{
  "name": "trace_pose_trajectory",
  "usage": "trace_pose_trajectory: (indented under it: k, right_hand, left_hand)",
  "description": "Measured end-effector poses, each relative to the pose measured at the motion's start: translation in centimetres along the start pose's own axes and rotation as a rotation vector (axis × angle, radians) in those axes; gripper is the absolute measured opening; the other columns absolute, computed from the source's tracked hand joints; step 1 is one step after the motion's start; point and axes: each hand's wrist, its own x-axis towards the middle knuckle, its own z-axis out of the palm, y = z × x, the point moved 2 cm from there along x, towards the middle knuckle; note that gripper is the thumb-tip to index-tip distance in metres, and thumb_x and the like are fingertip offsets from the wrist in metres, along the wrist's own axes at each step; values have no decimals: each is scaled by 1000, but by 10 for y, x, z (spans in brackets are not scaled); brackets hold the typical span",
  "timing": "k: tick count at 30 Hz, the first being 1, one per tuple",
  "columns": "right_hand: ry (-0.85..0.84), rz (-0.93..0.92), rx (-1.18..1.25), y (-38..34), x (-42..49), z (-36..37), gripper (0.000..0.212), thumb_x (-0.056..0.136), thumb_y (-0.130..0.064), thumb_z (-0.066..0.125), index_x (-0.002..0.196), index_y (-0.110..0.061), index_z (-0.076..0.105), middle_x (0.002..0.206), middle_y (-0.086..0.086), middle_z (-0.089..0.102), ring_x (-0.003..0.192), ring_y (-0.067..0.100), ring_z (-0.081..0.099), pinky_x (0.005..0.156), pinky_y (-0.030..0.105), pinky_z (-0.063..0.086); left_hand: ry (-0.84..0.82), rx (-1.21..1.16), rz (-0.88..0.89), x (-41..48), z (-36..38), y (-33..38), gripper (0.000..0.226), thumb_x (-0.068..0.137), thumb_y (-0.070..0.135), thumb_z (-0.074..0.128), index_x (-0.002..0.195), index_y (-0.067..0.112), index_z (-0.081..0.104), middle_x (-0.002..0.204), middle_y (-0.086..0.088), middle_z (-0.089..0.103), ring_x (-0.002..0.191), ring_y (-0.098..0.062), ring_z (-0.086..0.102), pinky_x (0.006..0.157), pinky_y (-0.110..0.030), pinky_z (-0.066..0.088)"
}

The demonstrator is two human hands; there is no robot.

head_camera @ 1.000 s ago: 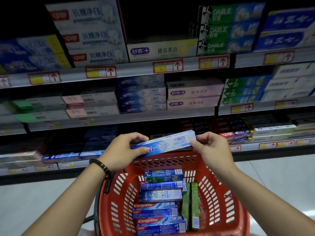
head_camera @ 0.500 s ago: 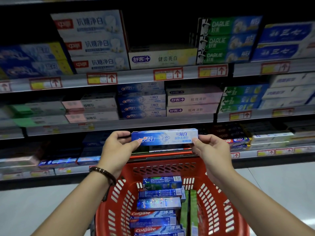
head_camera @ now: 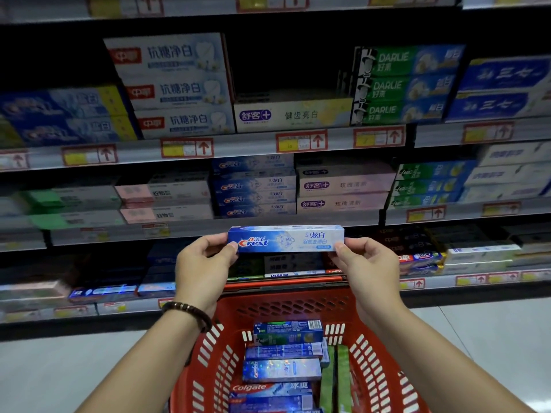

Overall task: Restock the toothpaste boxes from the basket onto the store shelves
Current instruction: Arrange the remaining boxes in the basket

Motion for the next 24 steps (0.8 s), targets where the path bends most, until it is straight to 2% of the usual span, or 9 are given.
trace_pose_trajectory:
  k: [4, 13, 16, 19, 24]
  right_hand:
    - [30, -30, 11, -1, 0, 10, 11, 97, -2, 73, 90, -10, 75, 90, 8, 81, 89, 21, 80, 91, 39, 63]
    - [105, -95, -107, 3, -6, 15, 6, 95, -15, 78, 91, -19, 78, 83, -2, 80, 81, 16, 80, 90, 52, 64]
    - [102, -122, -64, -3, -8, 16, 11, 95, -11, 79, 99, -21, 78, 88, -2, 81, 83, 15, 79, 88, 47, 65]
    - [73, -164, -53, -14, -7, 20, 21, 95, -10, 79, 109, -25, 78, 94, -5, 81, 88, 12, 79, 87, 40, 64]
    - [66, -205, -88, -24, 0, 26, 19, 96, -8, 77, 104, -25, 79, 91, -8, 81, 86, 10, 79, 85, 37, 64]
  left_hand:
    - [28, 17, 47, 4, 0, 5, 14, 94, 1, 72, 97, 14, 75, 102, -7, 77, 94, -18, 75, 78, -25, 61]
    - [56, 103, 99, 6, -2, 8, 19, 97, 0, 67, 98, 18, 74, 100, -3, 75, 86, -12, 75, 78, -30, 63]
    - [31, 181, 135, 4, -5, 11, 22, 94, 4, 71, 97, 25, 72, 94, 8, 77, 82, -7, 77, 83, -33, 62]
    - [24, 193, 154, 9, -9, 15, 27, 91, 5, 74, 100, 31, 72, 94, 12, 78, 85, -7, 77, 90, -41, 62]
    - [29, 152, 190, 16, -3, 25, 33, 89, 3, 72, 109, 30, 70, 102, 10, 77, 89, -9, 76, 94, -43, 61]
